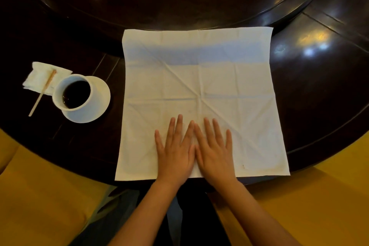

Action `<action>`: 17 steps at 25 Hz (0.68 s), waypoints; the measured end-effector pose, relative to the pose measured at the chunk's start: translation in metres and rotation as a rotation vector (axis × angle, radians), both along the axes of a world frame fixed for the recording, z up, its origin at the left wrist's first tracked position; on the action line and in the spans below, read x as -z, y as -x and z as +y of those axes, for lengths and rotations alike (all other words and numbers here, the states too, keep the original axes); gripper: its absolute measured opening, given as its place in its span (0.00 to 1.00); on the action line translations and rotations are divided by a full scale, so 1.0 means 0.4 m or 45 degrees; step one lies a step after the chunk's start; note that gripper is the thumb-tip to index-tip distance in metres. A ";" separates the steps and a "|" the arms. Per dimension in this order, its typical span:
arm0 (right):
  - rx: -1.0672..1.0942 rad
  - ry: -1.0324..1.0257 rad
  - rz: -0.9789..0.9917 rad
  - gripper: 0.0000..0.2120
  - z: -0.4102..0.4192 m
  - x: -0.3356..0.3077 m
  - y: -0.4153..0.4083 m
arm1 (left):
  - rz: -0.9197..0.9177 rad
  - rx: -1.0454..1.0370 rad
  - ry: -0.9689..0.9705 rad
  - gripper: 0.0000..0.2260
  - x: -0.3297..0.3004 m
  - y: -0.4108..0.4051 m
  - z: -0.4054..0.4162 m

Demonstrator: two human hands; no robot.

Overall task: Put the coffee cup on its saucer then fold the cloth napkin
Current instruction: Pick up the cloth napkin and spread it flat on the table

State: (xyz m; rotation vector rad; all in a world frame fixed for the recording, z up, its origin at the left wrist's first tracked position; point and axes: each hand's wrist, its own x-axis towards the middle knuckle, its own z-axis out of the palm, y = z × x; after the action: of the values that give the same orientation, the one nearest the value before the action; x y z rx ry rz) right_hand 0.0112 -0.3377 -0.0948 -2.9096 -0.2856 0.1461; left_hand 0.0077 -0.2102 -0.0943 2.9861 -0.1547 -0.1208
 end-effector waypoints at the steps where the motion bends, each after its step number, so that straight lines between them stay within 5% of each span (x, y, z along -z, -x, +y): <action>1: -0.011 0.009 0.010 0.26 -0.004 0.013 0.000 | 0.033 -0.029 -0.032 0.29 0.017 -0.002 0.006; 5: -0.071 0.109 -0.001 0.29 -0.130 0.022 -0.014 | 0.046 -0.157 -0.040 0.30 0.036 -0.010 0.108; 11: 0.573 0.140 0.067 0.32 -0.308 -0.004 -0.058 | 0.074 -0.398 0.014 0.31 0.004 -0.021 0.212; 17: -0.002 0.035 -0.151 0.26 -0.057 -0.020 -0.251 | -0.150 -0.123 0.067 0.26 -0.051 -0.269 0.044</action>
State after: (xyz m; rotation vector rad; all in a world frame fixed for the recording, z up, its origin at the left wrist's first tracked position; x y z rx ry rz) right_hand 0.1117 -0.3603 -0.0868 -2.9502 -0.3072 -0.0230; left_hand 0.1154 -0.1927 -0.0741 2.9414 -0.0256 0.0689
